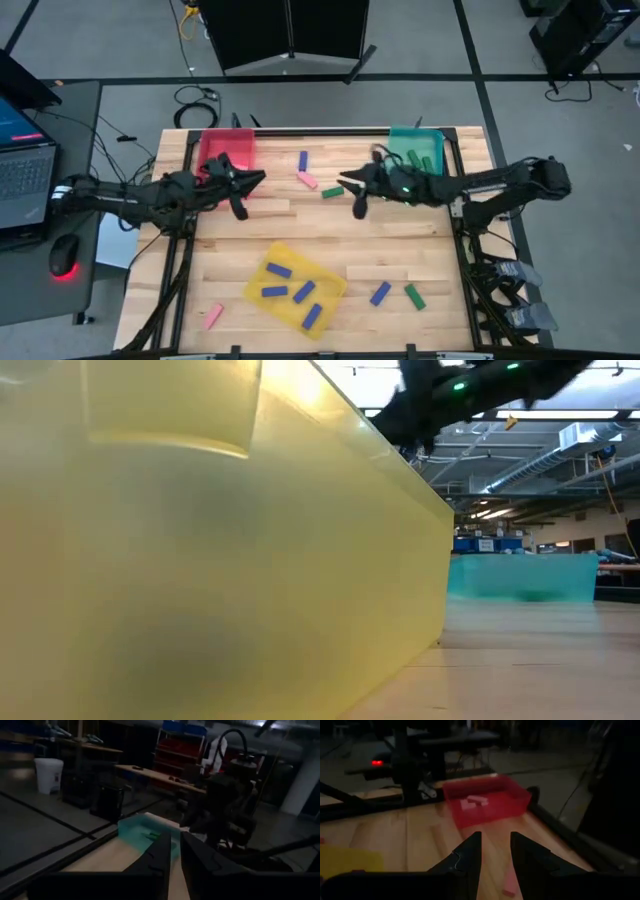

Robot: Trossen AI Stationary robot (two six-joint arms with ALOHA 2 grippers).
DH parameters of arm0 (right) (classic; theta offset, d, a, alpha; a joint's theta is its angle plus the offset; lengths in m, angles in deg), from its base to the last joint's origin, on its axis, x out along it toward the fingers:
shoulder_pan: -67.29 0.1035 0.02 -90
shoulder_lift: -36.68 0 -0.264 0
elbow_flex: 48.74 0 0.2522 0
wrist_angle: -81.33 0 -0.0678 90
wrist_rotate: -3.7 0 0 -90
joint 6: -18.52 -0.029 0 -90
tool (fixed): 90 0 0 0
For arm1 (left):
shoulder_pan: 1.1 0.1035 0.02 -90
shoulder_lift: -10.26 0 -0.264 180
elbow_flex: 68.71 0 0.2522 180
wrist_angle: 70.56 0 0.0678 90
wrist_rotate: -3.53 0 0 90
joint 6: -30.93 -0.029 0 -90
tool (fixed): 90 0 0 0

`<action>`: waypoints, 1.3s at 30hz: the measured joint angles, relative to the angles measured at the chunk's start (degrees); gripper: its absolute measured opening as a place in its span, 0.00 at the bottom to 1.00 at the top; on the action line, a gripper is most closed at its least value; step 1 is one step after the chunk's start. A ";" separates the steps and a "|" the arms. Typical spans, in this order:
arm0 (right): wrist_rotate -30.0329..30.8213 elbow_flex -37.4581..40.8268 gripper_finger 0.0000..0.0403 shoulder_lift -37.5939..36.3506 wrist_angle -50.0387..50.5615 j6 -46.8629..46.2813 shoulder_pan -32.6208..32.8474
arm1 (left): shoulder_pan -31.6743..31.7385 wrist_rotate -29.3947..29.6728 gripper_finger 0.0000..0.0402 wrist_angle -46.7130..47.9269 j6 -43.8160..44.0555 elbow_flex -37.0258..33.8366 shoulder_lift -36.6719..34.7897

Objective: Sort blocks
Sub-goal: Put the pink block into the red bin

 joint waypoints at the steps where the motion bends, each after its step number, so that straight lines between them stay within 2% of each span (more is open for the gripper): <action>1: -2.27 -1.77 0.29 1.69 1.09 -0.73 -1.05 | -0.37 0.42 0.12 -0.04 0.41 -0.70 -0.85; 4: -7.80 -7.33 0.29 7.22 5.33 -1.38 -3.85 | -0.82 0.80 0.12 -1.97 0.82 -2.34 -2.79; 8: -11.92 -16.39 0.29 15.54 13.01 -0.91 -6.85 | -1.59 0.69 0.12 -2.53 0.82 -3.62 -5.01; 14: -14.53 -31.85 0.30 28.30 29.06 1.88 -9.89 | -1.82 0.62 0.12 -2.36 0.78 -3.76 -6.52; 18: -15.61 -40.25 0.37 35.91 39.72 3.00 -11.52 | -1.87 0.41 0.12 -1.74 0.40 -3.76 -6.82; 21: -15.76 -43.73 0.46 40.08 42.98 3.14 -12.28 | -2.11 0.38 0.12 -2.13 -0.56 -3.76 -7.07; 29: -15.66 -48.42 0.68 46.58 44.28 -0.40 -12.77 | -2.13 0.34 0.12 -0.83 -0.88 -3.76 -7.03; 33: -14.46 -51.04 0.73 49.26 47.19 -3.30 -12.77 | -2.13 0.32 0.12 -0.63 -0.88 -3.76 -7.03; 39: -12.49 -54.06 0.73 52.35 51.08 -5.89 -13.21 | -2.13 0.28 0.12 -0.61 -0.88 -3.76 -7.01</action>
